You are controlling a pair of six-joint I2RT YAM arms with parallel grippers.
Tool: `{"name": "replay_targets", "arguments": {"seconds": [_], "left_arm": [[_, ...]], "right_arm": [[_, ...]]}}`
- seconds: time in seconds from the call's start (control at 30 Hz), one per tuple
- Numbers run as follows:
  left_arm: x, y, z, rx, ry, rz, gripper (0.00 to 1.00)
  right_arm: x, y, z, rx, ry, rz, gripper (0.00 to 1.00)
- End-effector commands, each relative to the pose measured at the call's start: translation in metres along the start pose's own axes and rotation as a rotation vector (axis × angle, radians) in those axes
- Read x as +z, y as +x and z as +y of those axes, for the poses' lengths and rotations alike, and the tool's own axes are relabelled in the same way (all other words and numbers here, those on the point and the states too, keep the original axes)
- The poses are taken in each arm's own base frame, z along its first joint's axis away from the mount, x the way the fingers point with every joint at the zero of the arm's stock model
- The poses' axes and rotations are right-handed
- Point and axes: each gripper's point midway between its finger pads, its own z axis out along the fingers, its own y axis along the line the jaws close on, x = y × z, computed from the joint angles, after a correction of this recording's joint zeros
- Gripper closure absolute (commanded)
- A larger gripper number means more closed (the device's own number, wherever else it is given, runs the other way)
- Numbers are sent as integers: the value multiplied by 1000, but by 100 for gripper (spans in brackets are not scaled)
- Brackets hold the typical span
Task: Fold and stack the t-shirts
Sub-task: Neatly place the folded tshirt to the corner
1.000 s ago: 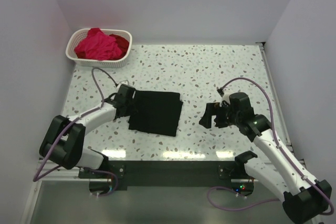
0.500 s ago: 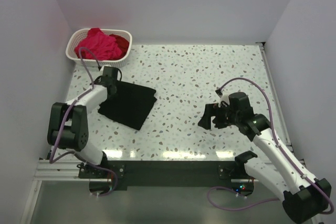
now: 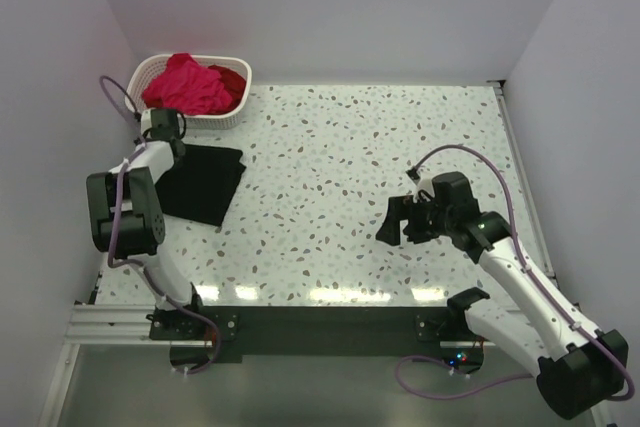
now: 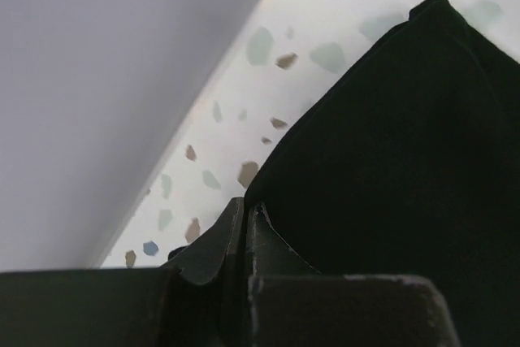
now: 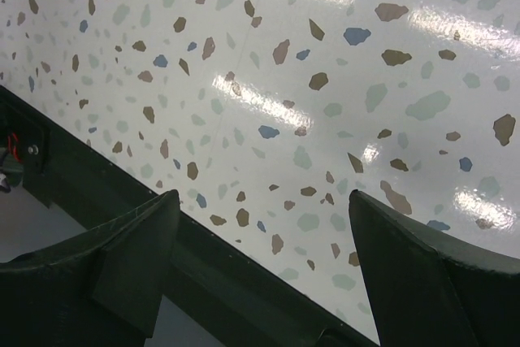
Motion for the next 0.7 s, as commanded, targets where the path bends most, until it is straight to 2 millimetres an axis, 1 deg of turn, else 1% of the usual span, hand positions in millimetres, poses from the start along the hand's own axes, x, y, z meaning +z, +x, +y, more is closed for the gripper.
{"name": "replay_targets", "arguments": {"seconds": [0.0,0.03,0.07,0.13,0.2,0.23,0.27,0.3,0.33,0.43,0.53,0.67], "left_arm": [[12,-45,24,-107,-97,-110,100],[17,-45,25,-109,-106,-110,100],[22,-51,31,-126,-117,-118,100],[31,-53,32,-139,-126,-114,100],[38,-60,38,-164,-135,-118,100],[44,-60,37,-165,-130,-113,100],[45,-66,38,-161,-132,-125,100],[50,-65,37,-155,-141,-121,100],[51,-73,37,-157,-139,-130,100],[60,-76,37,-179,-131,-118,100],[70,-75,40,-221,-126,-102,100],[77,-70,45,-283,-117,-66,100]], "right_arm": [[-11,-14,13,-37,-34,-24,12],[-12,-14,13,-36,-34,-25,12],[-13,-15,13,-35,-31,-27,12],[-14,-14,12,-31,-24,-26,12],[-16,-15,12,-33,-19,-28,12],[-17,-14,11,-32,-14,-28,12],[-17,-14,10,-31,-6,-29,12],[-18,-14,10,-28,-5,-30,12],[-17,-14,10,-28,-3,-30,12],[-16,-15,9,-22,0,-27,12],[-17,-15,8,-20,12,-22,13],[-17,-18,4,-21,34,-31,13]]}}
